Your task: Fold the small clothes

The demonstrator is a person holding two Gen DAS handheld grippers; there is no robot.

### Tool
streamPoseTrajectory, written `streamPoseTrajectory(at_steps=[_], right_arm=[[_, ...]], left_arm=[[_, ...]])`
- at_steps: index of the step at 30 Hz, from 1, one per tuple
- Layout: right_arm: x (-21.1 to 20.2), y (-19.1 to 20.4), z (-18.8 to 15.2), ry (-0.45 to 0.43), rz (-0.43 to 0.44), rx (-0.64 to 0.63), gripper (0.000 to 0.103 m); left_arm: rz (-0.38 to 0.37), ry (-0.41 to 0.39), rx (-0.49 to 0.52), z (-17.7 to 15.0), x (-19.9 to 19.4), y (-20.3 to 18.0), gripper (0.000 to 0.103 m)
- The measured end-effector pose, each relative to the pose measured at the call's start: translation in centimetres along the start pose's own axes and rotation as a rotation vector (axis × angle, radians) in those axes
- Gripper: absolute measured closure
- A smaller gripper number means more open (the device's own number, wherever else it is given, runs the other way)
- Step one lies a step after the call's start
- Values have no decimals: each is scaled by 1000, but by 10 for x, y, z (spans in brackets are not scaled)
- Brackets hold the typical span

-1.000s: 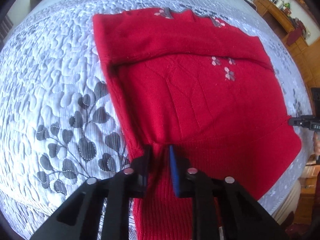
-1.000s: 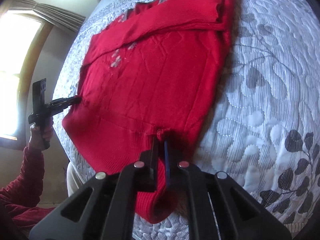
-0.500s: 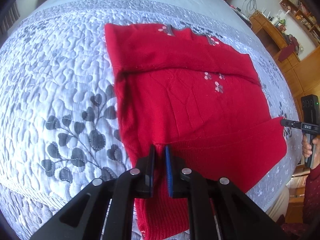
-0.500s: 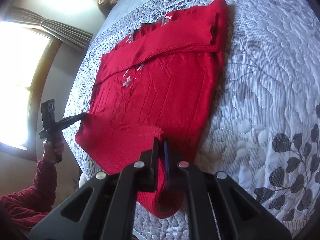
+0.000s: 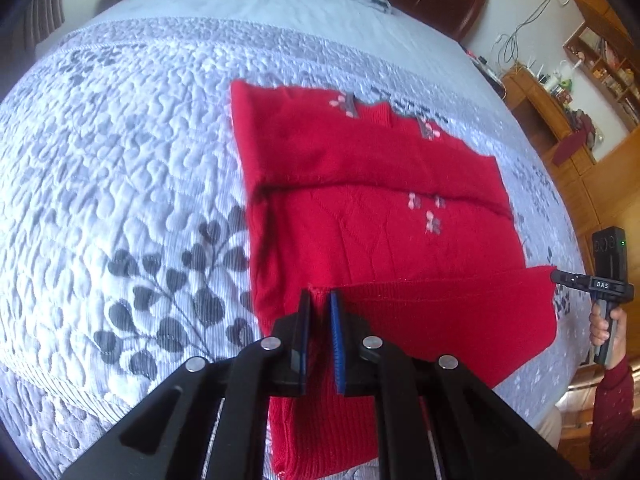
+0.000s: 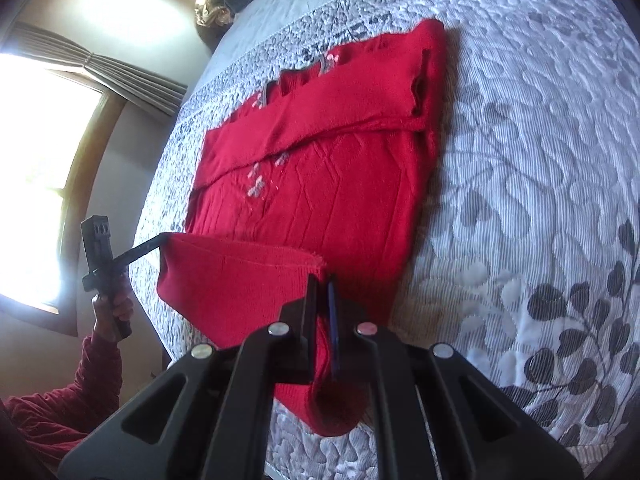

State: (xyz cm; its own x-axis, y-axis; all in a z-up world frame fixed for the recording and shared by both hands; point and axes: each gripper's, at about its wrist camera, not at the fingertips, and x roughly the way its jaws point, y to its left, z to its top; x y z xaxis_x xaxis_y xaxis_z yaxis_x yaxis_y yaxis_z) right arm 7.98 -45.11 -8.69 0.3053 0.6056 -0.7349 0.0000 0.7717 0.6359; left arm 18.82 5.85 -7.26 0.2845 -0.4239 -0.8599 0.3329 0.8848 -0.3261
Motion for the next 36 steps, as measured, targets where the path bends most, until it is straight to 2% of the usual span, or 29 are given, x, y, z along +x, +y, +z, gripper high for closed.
streamPoseTrajectory(at_steps=[5,7,11,17,20,25,29,32,35,36], right_arm=[[-13,10,34,-27,-8,-26,100],[-18,13,57,-44,-28,-36,100],[-19,17,109,-63,-46,-38,100],[-2,8,196,-91,-118,-12,100],[21,-12,235,-80,-154,44,100],[68,-47,264,-46,-207,123,100],[101,-65,265,4,-269,139,100],[113,-76,257,15,-278,139,99],[100,-72,249,4,-300,127,89],[93,-69,247,-1,-314,113,86]], left_arm=[[-13,-43,-5,41,-6,-6,94],[11,-65,-2,64,-4,-7,94],[13,-91,-44,114,7,-2,94],[88,-124,-82,197,49,3,94],[106,-98,-109,228,81,11,94],[174,-29,-147,236,140,27,94],[270,6,-152,227,168,43,98],[266,7,-142,220,168,50,95],[286,16,-130,216,150,47,85],[285,10,-116,213,138,45,78]])
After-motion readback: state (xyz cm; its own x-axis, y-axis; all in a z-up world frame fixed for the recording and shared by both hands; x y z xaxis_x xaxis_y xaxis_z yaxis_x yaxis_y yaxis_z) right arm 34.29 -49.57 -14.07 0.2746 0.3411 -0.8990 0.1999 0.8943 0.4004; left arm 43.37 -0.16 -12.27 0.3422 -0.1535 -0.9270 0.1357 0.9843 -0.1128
